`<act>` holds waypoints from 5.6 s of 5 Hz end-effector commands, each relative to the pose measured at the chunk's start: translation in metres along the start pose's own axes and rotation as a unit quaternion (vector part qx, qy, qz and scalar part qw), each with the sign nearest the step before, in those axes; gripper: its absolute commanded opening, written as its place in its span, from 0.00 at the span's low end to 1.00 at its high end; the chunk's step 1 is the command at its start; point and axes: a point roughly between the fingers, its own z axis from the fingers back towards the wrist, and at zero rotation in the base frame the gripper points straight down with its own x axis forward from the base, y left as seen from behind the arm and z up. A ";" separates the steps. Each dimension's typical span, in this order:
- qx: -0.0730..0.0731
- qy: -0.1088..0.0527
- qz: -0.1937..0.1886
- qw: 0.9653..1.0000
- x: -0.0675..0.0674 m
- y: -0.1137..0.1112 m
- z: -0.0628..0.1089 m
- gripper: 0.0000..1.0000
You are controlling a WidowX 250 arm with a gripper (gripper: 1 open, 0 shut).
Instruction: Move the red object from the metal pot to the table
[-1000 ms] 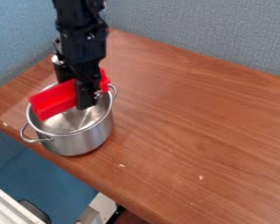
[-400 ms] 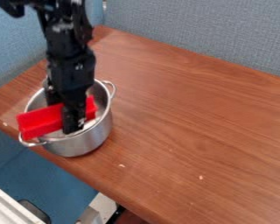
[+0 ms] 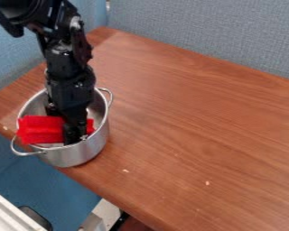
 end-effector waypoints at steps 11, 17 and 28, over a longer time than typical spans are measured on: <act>0.019 -0.090 0.143 0.985 0.112 -0.047 0.053 0.00; 0.029 -0.063 0.154 0.986 0.120 -0.082 0.013 0.00; -0.008 0.002 0.116 0.993 0.099 -0.108 0.043 0.00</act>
